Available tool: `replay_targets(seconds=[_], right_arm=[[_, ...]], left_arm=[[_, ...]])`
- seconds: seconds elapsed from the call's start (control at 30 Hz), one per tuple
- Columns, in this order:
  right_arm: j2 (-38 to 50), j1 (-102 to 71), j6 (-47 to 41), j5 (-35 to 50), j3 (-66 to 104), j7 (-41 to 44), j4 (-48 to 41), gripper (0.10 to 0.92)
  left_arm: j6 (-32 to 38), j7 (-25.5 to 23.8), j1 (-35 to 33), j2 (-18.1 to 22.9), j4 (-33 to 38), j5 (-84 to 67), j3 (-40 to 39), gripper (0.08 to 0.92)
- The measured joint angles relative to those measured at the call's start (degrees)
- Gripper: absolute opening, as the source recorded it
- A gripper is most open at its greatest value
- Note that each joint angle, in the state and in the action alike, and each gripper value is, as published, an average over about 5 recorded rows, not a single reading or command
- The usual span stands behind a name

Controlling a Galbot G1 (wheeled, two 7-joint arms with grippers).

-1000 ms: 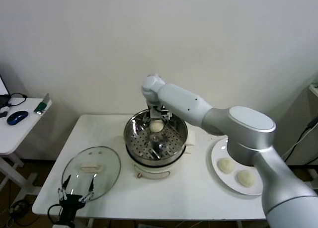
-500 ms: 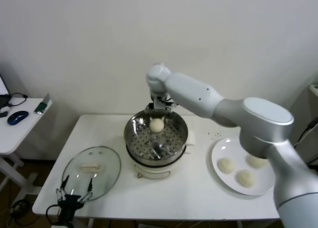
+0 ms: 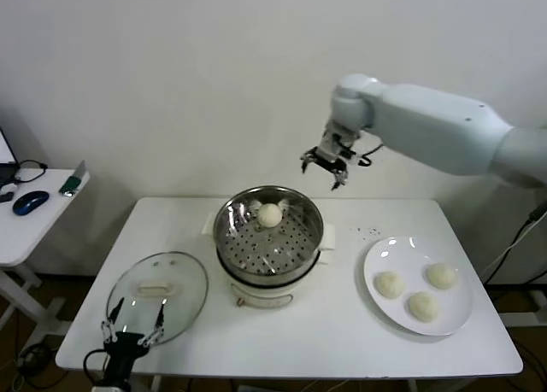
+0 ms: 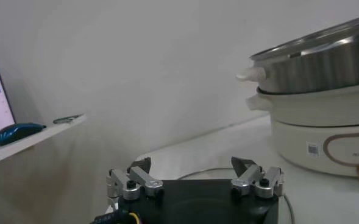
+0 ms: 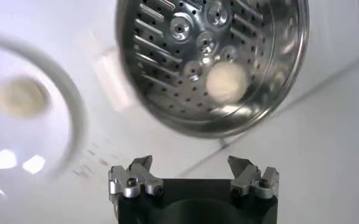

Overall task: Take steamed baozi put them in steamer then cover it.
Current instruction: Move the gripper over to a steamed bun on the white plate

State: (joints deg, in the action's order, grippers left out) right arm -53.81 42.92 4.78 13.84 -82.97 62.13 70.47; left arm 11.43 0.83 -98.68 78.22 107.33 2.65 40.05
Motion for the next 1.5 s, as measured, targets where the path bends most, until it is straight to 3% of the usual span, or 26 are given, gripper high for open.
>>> replay_targets(seconds=[0.23,0.6,0.93,1.5], right_arm=[[11.22,-4.08,-10.92,6.99,-1.31,-1.7,5.79,0.823],[20.79,-21.4,-18.13,4.46,7.84,-3.4,6.89,0.823],[20.48,-33.05,-19.97,0.75,17.1,-4.74,3.15,0.823],[14.87,-38.72,-20.17,-1.62,21.59,-5.03,-3.31,0.823]], left_arm=[[-0.09,0.06,-0.45,0.1,0.51,0.38,0.0,0.823],[-0.71,0.65,-0.61,0.22,0.84,0.49,0.0,0.823],[-0.73,0.75,-0.72,0.91,0.23,1.19,0.01,0.823],[-0.28,0.86,-1.03,1.81,-0.71,2.0,0.27,0.823]])
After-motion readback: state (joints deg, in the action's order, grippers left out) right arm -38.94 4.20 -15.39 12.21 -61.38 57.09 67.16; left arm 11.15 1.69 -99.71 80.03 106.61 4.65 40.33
